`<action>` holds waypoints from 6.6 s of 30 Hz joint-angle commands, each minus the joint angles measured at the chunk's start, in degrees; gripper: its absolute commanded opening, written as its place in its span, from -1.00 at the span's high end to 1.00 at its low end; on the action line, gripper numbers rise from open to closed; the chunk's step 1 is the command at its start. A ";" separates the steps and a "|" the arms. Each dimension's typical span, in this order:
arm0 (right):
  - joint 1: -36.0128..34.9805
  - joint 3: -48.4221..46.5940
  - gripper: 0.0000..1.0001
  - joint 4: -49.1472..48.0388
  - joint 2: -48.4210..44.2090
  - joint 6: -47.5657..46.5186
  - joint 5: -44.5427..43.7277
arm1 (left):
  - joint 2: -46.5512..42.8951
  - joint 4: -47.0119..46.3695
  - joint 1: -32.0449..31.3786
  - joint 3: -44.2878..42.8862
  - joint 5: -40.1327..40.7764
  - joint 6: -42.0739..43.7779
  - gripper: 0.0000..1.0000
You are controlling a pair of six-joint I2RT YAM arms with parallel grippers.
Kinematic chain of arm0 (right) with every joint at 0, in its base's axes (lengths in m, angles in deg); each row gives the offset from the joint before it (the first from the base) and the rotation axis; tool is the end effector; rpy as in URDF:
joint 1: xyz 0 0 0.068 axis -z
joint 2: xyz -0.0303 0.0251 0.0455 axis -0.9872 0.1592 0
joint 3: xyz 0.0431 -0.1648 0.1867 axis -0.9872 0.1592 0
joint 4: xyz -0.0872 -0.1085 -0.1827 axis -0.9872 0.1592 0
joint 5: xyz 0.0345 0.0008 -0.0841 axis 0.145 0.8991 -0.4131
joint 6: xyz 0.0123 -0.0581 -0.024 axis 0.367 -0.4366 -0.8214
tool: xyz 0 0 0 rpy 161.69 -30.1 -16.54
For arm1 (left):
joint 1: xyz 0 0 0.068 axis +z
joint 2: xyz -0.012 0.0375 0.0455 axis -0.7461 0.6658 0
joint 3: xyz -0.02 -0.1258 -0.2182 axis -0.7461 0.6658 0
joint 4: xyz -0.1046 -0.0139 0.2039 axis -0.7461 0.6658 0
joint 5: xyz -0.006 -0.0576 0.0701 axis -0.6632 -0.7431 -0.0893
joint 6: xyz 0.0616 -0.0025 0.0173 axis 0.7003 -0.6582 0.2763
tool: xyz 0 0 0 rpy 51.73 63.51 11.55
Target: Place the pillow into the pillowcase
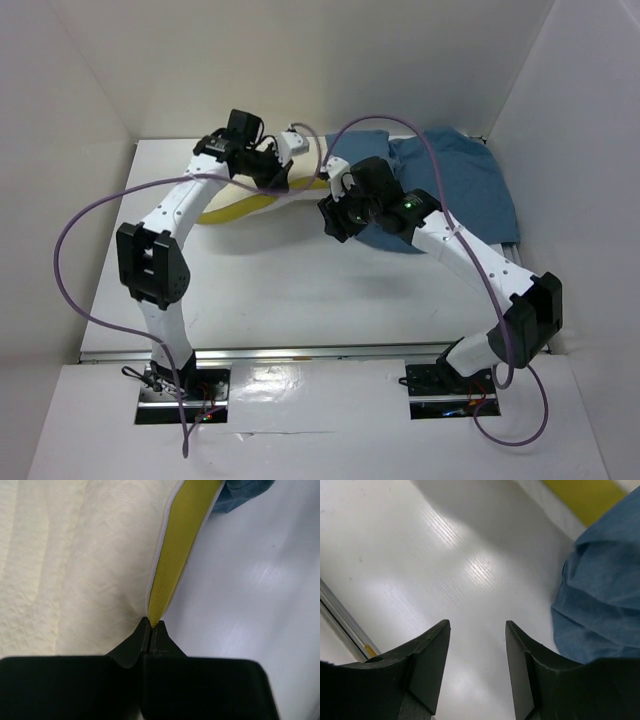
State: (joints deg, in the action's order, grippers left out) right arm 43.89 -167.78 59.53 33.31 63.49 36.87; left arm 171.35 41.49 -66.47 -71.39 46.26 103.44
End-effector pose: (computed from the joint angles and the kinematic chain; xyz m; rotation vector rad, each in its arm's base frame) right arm 0.2355 0.1893 0.3188 -0.9829 2.0680 0.4841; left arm 0.3625 -0.1435 0.3036 1.1373 2.0124 -0.4726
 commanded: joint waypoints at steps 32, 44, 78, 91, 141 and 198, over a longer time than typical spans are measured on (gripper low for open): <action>8.65 -2.87 -0.14 -11.06 7.95 1.00 -17.61 | -3.97 10.14 3.28 -6.97 -15.07 -6.35 1.00; 7.95 -9.46 -0.14 -9.22 7.42 3.28 -13.49 | -1.68 10.14 3.28 -8.55 -14.55 -7.41 1.00; -7.79 -18.00 0.99 -7.45 17.53 5.74 7.35 | 0.43 -4.89 2.75 -3.64 -8.05 -24.46 1.00; 2.50 -14.82 -0.24 -3.67 6.02 4.51 -9.08 | -11.69 -4.80 3.89 24.56 -3.13 -14.19 1.00; 13.39 -19.92 -0.38 -1.48 22.62 8.21 -0.83 | 34.44 6.01 7.14 -22.79 -6.29 14.21 -0.46; 14.19 -41.71 -0.54 -3.85 36.77 17.17 -0.57 | -18.56 -42.15 -1.82 31.79 17.35 19.31 1.00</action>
State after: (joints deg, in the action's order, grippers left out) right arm 59.38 -205.85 58.02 69.89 80.16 36.81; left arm 156.95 6.41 -67.26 -39.10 64.16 120.24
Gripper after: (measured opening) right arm 0.770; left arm 0.050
